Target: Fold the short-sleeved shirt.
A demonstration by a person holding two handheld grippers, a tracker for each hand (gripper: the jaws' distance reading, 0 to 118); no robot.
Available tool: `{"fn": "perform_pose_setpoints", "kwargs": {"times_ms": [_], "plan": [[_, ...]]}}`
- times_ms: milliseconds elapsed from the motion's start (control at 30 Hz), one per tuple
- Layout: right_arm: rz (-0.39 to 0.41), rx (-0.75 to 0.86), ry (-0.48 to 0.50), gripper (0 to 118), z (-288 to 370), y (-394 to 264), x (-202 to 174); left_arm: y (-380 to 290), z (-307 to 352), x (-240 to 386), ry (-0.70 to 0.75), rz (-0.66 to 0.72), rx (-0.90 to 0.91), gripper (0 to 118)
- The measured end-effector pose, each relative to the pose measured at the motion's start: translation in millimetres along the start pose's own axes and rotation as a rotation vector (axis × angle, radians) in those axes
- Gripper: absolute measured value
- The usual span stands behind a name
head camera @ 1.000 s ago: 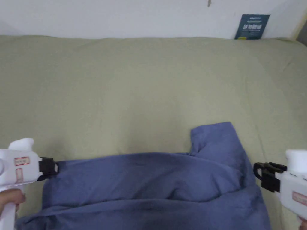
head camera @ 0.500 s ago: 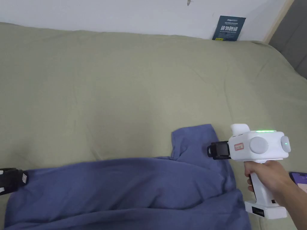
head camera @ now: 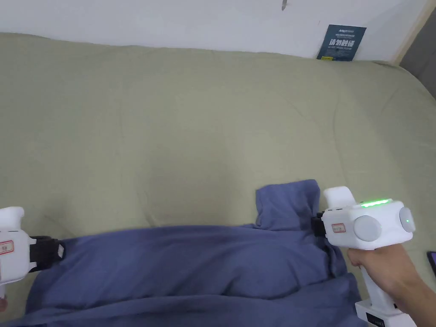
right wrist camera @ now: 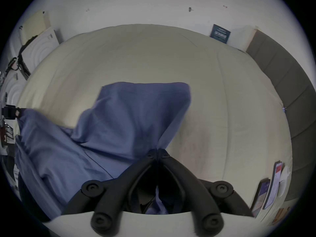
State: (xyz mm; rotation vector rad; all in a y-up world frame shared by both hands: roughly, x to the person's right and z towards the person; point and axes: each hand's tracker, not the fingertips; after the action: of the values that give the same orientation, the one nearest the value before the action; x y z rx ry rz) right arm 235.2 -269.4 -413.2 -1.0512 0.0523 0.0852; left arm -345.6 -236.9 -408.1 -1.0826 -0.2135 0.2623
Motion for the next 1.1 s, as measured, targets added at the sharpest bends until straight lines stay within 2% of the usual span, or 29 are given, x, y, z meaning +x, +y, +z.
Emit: {"fn": "perform_pose_setpoints", "kwargs": {"times_ms": [100, 400, 567, 700, 800, 900, 1000, 1100], "plan": [[0.028, 0.078, -0.032, 2, 17, 0, -8, -4, 2, 0, -0.081, 0.002, -0.003, 7], [0.092, 0.326, 0.057, 2, 138, -33, -15, -34, 81, -10, -0.087, -0.005, 0.116, 7], [0.083, 0.417, 0.113, 2, 209, -83, -25, -71, 127, -17, -0.105, -0.015, 0.147, 7], [0.076, 0.408, 0.162, 2, 242, -137, -38, -115, 148, -24, -0.101, -0.032, 0.121, 7], [0.051, 0.343, 0.18, 2, 243, -182, -46, -151, 148, -33, -0.074, -0.04, 0.052, 7], [-0.048, 0.23, 0.199, 2, 226, -222, -46, -181, 137, -44, -0.058, -0.013, -0.016, 7], [-0.092, 0.126, 0.167, 2, 195, -250, -41, -195, 117, -47, -0.019, -0.017, -0.075, 7], [-0.083, 0.112, 0.131, 5, 181, -256, -47, -196, 103, -44, -0.012, -0.016, -0.073, 7]]}}
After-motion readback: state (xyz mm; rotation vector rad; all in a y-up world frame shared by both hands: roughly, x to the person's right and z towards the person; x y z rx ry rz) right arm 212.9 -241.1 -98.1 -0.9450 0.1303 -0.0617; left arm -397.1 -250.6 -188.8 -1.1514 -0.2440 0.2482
